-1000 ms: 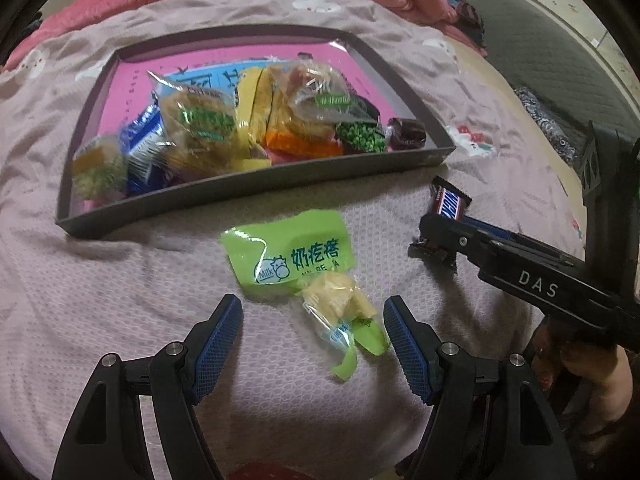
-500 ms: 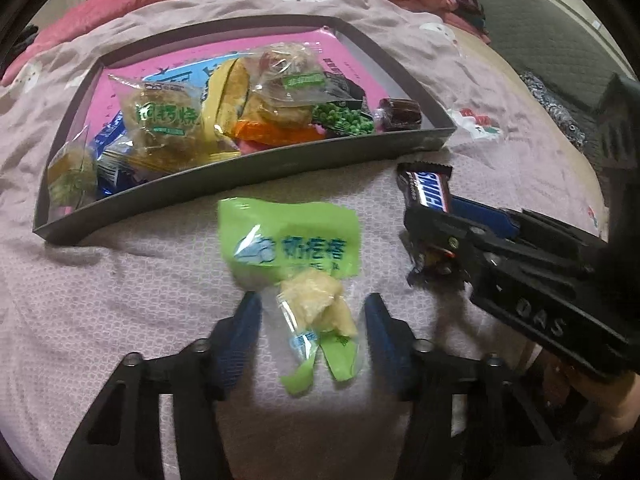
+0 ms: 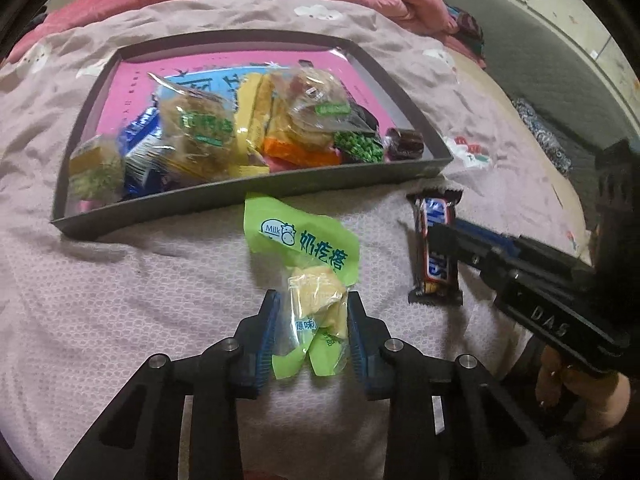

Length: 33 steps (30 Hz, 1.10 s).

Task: Organize snacks
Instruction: 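Grasp the Snickers bar with the right tool while the left tool grasps the green milk-candy packet, then carry the green packet and Snickers bar over the pink tray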

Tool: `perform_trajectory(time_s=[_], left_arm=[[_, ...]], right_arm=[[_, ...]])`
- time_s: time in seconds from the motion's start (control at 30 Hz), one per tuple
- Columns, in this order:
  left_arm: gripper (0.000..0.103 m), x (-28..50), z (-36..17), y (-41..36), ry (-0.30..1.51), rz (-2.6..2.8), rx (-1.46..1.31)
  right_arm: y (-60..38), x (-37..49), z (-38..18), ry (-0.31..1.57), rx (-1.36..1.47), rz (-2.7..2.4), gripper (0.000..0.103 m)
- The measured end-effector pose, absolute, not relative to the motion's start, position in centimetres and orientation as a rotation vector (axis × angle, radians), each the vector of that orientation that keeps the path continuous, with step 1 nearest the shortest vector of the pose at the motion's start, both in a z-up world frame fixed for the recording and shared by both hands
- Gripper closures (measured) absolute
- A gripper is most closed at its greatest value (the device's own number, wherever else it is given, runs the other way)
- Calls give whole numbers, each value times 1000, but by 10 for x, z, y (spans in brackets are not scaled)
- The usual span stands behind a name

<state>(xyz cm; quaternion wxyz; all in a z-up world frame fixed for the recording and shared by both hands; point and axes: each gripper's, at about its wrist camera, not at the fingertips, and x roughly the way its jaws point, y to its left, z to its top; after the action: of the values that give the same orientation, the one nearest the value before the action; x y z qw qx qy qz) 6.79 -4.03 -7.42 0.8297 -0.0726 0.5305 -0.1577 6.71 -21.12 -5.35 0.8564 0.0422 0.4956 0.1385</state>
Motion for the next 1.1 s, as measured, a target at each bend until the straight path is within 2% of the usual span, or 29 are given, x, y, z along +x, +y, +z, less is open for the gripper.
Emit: perform_trajectory(time_s=[0.2, 0.4, 0.43, 0.47, 0.57, 0.87, 1.1], left_arm=[[70, 66, -59, -35, 1078, -330, -161], [70, 63, -48, -35, 1034, -330, -144], [70, 63, -46, -35, 1028, -329, -141], [70, 63, -44, -35, 1022, -330, -141], [70, 63, -39, -34, 1005, -330, -146], [70, 69, -19, -23, 939, -302, -176], [70, 85, -11, -9, 907, -258, -212]], right_arm=[[-206, 70, -64, 1079, 83, 288, 78], [-188, 70, -77, 1118, 1, 286, 67], [-187, 70, -77, 1114, -7, 289, 68], [-186, 69, -77, 1108, -14, 291, 77], [-188, 66, -72, 1085, 7, 324, 85], [-202, 66, -30, 920, 113, 356, 86], [-215, 90, -19, 876, 167, 312, 86]])
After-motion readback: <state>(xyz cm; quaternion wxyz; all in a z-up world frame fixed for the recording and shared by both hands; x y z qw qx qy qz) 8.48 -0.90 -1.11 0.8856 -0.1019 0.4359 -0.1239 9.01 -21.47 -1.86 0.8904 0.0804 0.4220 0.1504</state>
